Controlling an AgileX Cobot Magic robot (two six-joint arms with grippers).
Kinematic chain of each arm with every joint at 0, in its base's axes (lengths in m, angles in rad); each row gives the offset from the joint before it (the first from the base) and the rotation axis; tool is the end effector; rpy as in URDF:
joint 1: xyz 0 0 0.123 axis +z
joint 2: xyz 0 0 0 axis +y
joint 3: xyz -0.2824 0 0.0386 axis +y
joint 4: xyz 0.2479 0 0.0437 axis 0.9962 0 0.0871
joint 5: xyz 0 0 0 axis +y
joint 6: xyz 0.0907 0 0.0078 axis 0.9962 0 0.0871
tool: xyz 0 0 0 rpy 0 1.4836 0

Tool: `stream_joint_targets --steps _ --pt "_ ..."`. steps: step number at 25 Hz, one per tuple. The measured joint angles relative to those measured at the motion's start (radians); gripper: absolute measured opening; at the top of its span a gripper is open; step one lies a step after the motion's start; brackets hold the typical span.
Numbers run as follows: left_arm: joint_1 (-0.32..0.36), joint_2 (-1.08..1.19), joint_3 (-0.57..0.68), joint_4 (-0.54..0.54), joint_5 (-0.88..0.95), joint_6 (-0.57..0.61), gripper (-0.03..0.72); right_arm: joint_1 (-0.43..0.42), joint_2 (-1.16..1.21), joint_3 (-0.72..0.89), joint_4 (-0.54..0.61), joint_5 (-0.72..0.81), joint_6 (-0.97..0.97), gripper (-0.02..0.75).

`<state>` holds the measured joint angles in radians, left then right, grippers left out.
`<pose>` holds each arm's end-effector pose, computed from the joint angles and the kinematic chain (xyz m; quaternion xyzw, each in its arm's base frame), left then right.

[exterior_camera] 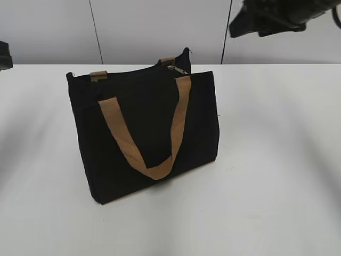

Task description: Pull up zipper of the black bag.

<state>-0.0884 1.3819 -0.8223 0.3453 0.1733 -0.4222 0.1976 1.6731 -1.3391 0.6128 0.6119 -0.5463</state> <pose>0.2906 -0.0204 0.2590 -0.0102 0.8923 -0.0123 0.4511 0.3642 0.1037 0.3002 -0.1654 0.8947 0.1870 0.3704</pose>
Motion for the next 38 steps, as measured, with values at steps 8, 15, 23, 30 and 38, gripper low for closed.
stream_joint_targets --steps 8,15,23,30,38 --pt "-0.066 0.060 -0.143 -0.111 0.375 0.028 0.491 -0.252 -0.023 0.000 -0.140 0.231 0.135 0.549" --pt "-0.066 0.113 -0.295 -0.387 0.700 0.339 0.468 -0.330 -0.030 0.000 -0.312 0.432 0.185 0.549" --pt "-0.066 0.109 -0.317 -0.404 0.705 0.381 0.436 -0.330 -0.066 -0.001 -0.395 0.588 0.210 0.549" --pt "-0.066 0.059 -0.311 -0.404 0.917 0.384 0.386 -0.332 -0.174 0.056 -0.517 0.598 0.342 0.549" --pt "-0.066 -0.236 -0.140 -0.376 0.943 0.384 0.366 -0.332 -0.529 0.377 -0.519 0.602 0.393 0.549"
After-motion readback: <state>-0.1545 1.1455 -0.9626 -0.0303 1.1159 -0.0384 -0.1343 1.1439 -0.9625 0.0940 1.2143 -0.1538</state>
